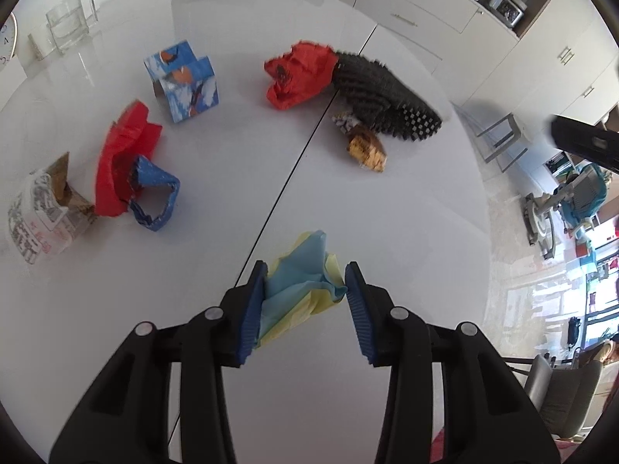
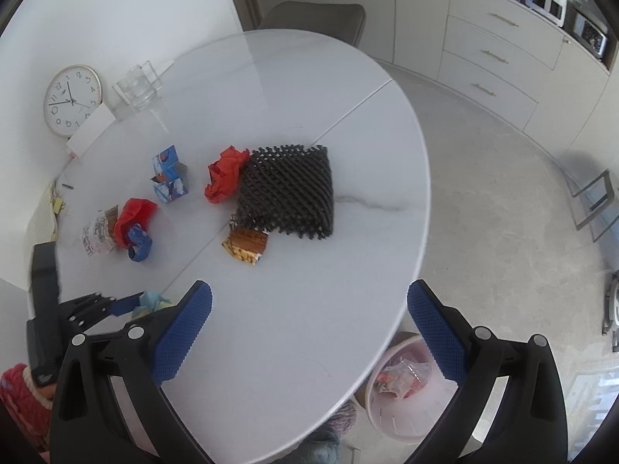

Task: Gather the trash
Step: 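Grasp the black mesh pad with the right tool while the left tool lifts the blue-yellow paper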

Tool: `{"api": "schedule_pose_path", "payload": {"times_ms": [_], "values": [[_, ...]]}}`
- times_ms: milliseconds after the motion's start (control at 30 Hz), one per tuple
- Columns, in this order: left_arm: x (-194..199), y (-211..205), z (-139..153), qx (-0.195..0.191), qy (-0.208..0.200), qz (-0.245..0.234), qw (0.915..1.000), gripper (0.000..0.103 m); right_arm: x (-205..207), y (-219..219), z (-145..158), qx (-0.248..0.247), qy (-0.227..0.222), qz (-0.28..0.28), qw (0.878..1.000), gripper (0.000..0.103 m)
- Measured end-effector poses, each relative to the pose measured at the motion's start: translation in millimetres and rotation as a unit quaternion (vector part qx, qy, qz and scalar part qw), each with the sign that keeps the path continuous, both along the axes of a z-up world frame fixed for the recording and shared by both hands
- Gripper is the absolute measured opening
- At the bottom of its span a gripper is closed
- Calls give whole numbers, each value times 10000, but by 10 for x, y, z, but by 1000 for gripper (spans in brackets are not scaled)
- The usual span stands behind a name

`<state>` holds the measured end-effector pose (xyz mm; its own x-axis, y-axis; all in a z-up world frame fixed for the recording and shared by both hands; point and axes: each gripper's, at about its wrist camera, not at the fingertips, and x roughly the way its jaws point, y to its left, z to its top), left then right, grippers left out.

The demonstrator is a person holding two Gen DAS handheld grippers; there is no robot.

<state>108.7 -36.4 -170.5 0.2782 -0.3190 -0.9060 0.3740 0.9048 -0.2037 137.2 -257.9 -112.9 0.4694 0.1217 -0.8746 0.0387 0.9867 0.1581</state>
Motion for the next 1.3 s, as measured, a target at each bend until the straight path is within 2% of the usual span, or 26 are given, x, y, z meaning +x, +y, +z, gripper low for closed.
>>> {"api": "schedule_pose_path", "payload": {"times_ms": [200,333,467,500,567,600,667,700,767,900,1033,1167,1300], "values": [[-17,17,297,-139,-238,20,9996,41,755,52,-314,194,246,60,9995,100],[17,62,393,-193,-283,103,9994,41,1180,-73,-651,463,678,-261,9963,100],[57,110,415,-205,-260,204,9992,41,1327,-256,-926,952,1111,-729,9866,98],[63,130,417,-202,-254,235,9992,41,1325,-285,-965,1100,1159,-800,9839,93],[87,148,406,-226,-223,283,9991,41,1315,-310,-1013,1372,1228,-808,9796,71],[100,158,408,-234,-216,312,9990,41,1307,-311,-1029,1496,1260,-784,9776,64],[121,152,401,-236,-214,325,9990,41,1286,-306,-1021,1486,1242,-756,9781,43],[127,146,401,-226,-223,328,9990,41,1266,-304,-999,1435,1194,-737,9796,38],[125,132,416,-221,-247,318,9989,41,1209,-335,-924,1497,1031,-717,9807,17],[105,68,460,-212,-302,224,9991,41,1115,-400,-680,1367,626,-659,9864,16],[33,-97,603,-234,-454,-41,9987,41,805,-567,-250,1126,110,-639,9915,16],[-93,-405,796,-383,-607,-461,9964,41,204,-794,99,923,-188,-714,9930,16],[-325,-870,946,-607,-660,-1051,9904,41,-533,-1087,234,574,-250,-972,9933,17]]}}
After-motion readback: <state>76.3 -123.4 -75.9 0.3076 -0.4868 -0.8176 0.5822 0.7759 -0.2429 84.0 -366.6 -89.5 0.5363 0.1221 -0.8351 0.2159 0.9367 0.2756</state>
